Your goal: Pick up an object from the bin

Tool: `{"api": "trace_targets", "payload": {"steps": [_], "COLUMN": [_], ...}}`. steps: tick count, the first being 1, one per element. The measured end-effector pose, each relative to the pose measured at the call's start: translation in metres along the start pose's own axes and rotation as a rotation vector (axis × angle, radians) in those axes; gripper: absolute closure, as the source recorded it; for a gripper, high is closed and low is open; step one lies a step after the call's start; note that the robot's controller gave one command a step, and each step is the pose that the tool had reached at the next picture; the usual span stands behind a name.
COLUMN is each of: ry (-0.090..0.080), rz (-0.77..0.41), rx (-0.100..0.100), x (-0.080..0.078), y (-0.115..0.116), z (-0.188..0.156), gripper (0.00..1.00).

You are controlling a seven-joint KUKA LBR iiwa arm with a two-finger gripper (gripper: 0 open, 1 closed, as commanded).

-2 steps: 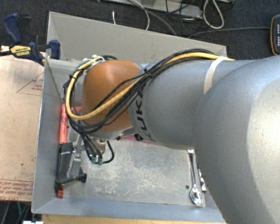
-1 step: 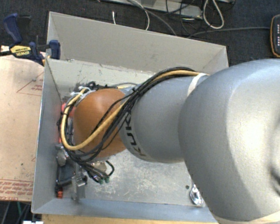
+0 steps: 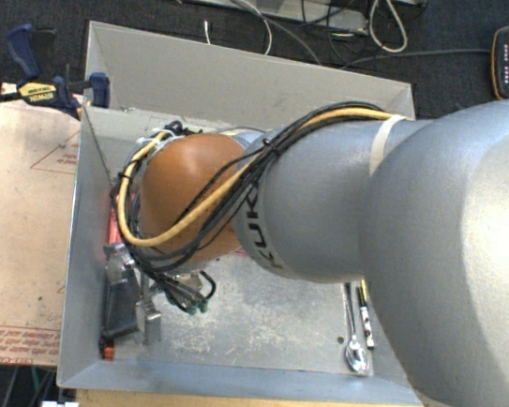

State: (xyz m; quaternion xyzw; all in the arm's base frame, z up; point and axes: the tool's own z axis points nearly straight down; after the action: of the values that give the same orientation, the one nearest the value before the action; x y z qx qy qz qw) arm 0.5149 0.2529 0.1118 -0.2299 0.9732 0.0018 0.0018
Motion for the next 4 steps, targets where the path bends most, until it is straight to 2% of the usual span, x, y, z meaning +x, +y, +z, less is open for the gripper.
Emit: {"api": "trace_targets", "payload": {"steps": [1,2,3,4], "ry": [0.011,-0.003,0.01,0.01], "rz": [0.01,-0.385,0.002,0.002], "rx": [-0.002,0.0,-0.003,-0.003], "x": [0.008,0.011,0.008,0.008], "y": [0.004,-0.015,0.004,0.004], "z": [0.034,0.042,0.034,0.034], "gripper": [0.0,0.0,1.0,1.0]}}
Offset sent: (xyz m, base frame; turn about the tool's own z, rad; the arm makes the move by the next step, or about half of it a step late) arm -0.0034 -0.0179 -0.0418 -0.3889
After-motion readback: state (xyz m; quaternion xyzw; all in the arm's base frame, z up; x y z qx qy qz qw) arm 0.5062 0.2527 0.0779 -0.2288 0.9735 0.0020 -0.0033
